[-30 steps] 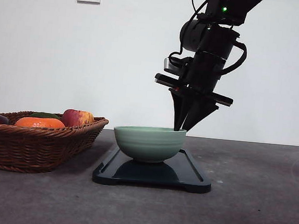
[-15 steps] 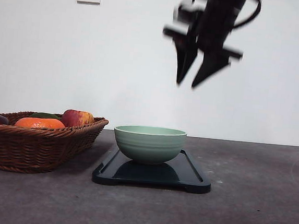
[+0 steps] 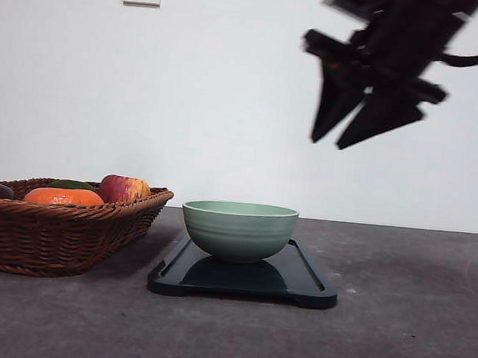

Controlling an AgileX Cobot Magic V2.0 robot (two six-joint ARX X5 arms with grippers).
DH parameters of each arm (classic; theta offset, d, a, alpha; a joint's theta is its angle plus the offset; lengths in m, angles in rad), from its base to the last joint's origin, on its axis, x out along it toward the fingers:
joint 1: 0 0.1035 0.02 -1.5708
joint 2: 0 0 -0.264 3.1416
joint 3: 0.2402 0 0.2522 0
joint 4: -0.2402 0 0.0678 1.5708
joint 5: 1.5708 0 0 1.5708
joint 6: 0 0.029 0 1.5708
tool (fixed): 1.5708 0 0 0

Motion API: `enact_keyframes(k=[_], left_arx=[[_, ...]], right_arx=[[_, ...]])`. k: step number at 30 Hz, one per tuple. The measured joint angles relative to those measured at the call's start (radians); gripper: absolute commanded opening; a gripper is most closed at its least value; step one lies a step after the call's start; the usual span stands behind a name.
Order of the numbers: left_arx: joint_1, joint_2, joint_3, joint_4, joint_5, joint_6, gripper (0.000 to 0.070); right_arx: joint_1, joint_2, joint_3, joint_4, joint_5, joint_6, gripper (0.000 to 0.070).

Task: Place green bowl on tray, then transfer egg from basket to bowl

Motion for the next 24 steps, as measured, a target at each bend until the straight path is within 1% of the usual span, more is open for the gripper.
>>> enact_keyframes(k=[3, 6, 8, 11, 15, 17, 24], left_arx=[[0.0, 0.0, 0.0, 0.0, 0.042, -0.009, 0.0391], [-0.004, 0.0, 0.0, 0.001, 0.049, -0.029, 0.0391], [-0.013, 0.002, 0.0, 0.004, 0.049, -0.058, 0.0392], [-0.033, 0.018, 0.001, 0.007, 0.049, -0.109, 0.0392], [-0.079, 0.079, 0.021, 0.004, 0.046, -0.159, 0.0391], [-0.112, 0.129, 0.051, 0.001, 0.024, -0.178, 0.0391], [-0.204, 0.349, 0.196, 0.003, -0.124, -0.198, 0.0392]], right_arx=[[0.0, -0.099, -0.11, 0.003, 0.003, -0.01, 0.0225], [0.0, -0.212, -0.204, 0.021, 0.006, -0.018, 0.0225], [-0.001, -0.289, -0.25, 0.029, 0.008, -0.026, 0.0225], [-0.001, -0.377, -0.292, 0.022, 0.009, -0.038, 0.0225], [-0.001, -0.424, -0.3, -0.025, 0.008, -0.043, 0.0225], [-0.001, -0.429, -0.3, -0.03, 0.007, -0.043, 0.0225], [-0.001, -0.429, -0.3, -0.029, 0.007, -0.043, 0.0225]])
